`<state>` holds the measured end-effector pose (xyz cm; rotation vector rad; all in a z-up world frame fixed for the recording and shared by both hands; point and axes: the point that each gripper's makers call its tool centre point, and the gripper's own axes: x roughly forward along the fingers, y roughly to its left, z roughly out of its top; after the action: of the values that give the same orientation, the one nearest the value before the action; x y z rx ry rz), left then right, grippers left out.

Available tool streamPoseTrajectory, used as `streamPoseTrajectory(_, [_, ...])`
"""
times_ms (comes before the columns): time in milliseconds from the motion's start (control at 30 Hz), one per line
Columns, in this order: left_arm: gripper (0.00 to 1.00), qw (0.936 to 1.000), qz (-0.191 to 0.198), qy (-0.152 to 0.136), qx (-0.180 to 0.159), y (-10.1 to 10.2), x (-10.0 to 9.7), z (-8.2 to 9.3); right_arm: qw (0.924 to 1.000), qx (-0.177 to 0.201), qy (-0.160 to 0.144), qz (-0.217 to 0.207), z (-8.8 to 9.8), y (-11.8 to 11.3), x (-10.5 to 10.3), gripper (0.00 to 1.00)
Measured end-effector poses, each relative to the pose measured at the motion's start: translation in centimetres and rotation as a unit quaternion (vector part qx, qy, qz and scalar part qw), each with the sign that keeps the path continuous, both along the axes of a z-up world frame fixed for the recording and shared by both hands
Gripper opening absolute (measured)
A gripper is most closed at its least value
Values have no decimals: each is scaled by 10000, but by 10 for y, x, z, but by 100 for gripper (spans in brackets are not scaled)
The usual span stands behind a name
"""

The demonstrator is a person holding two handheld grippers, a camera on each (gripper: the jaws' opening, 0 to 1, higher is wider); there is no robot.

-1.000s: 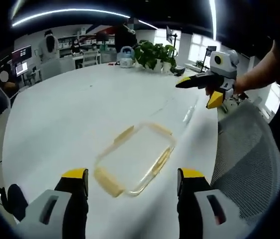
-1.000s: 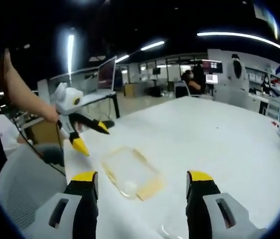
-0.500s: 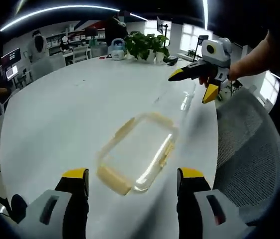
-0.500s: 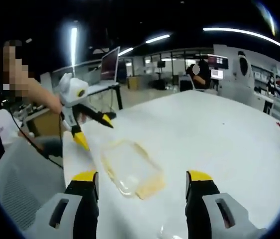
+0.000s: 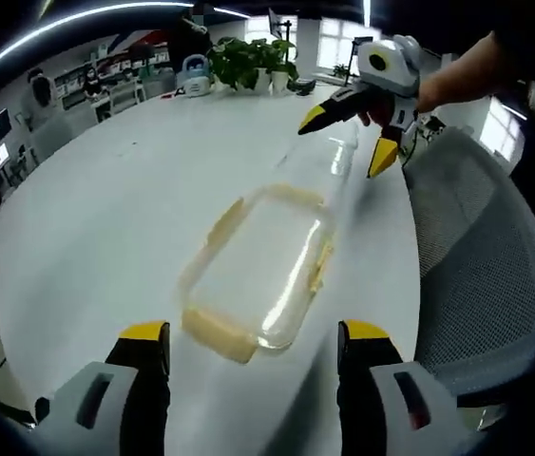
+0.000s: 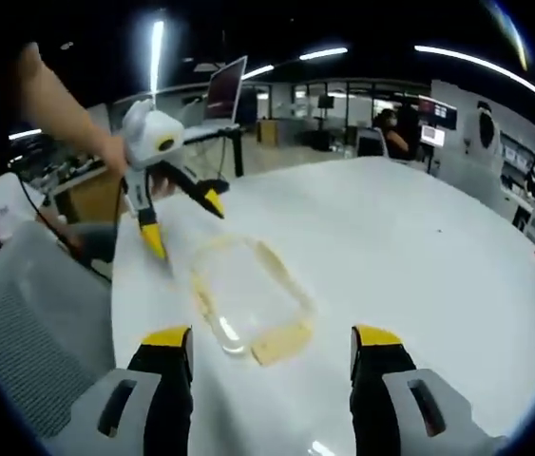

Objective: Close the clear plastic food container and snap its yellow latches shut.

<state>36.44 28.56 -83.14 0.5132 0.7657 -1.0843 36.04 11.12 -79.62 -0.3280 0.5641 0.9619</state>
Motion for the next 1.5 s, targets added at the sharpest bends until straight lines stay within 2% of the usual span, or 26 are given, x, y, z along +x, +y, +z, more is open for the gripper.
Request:
streamPoseTrajectory(200, [72,10000,-61,27,57,2,7,-1,9997,-143,56,182,-5,3,2,64])
streamPoseTrajectory(600, [71,9988,-379,66,299,7,4,-10,9969,-502,149,588,-16,13,1,63])
streamPoseTrajectory(733, [71,9980,-505,53,370,6,3,-11,9925,-821,212,883,-25,12,-3,62])
streamPoseTrajectory(1167, [69,9949,-810,-3,608,6,5,-15,9831,-1223,394,1300,-35,13,0,60])
streamPoseTrajectory(1500, [69,9923,-996,59,734,4,11,-19,9750,-1466,557,1576,-44,16,3,57])
